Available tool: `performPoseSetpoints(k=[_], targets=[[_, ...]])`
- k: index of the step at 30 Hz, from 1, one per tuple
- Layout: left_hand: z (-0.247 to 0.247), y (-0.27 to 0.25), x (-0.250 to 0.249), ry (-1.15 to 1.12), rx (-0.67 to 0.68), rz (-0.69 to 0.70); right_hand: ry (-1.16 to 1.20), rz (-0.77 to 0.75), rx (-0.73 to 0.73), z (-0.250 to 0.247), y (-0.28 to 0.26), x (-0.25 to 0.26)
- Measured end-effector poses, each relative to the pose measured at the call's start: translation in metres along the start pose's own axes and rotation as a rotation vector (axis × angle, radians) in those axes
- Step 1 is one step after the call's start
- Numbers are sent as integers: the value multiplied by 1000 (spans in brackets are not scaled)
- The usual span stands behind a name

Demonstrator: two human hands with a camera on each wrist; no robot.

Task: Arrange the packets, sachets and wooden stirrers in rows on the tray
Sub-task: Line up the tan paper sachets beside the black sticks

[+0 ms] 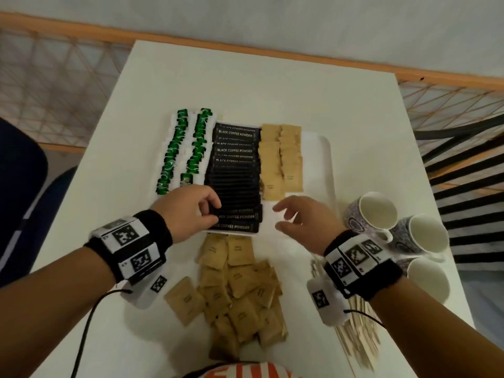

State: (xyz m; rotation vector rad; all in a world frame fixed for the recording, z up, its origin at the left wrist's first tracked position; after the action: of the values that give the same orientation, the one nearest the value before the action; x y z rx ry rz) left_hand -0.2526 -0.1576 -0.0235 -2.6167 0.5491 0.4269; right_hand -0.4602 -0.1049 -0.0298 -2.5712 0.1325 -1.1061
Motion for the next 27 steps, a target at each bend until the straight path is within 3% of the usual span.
performPoseSetpoints(k=[5, 9, 12, 22, 27], targets=[[37, -44, 25, 127, 191, -26, -157, 55, 247, 56, -42, -2], [57, -76, 46, 345, 307, -123, -263, 119, 254, 67, -59, -11], [78, -92, 48, 332, 353, -132, -312, 126, 254, 79, -66, -7], [87, -77, 27, -7, 216, -67, -118, 198, 178, 97, -51, -1], [80, -72, 24, -371, 85, -100, 104, 211, 163, 94, -47, -6]])
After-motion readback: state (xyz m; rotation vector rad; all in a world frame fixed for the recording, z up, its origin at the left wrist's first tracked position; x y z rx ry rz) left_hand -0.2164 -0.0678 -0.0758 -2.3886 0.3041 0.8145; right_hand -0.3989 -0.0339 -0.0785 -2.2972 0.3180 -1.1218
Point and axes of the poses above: each hand's wrist, its own y-axis towards the middle knuckle, its own z-axis out of the palm, x = y × z, the point moved 10 cm from there along y, towards the middle knuckle, and after that the axes turned 12 degrees about y, right-handed, at the moved point
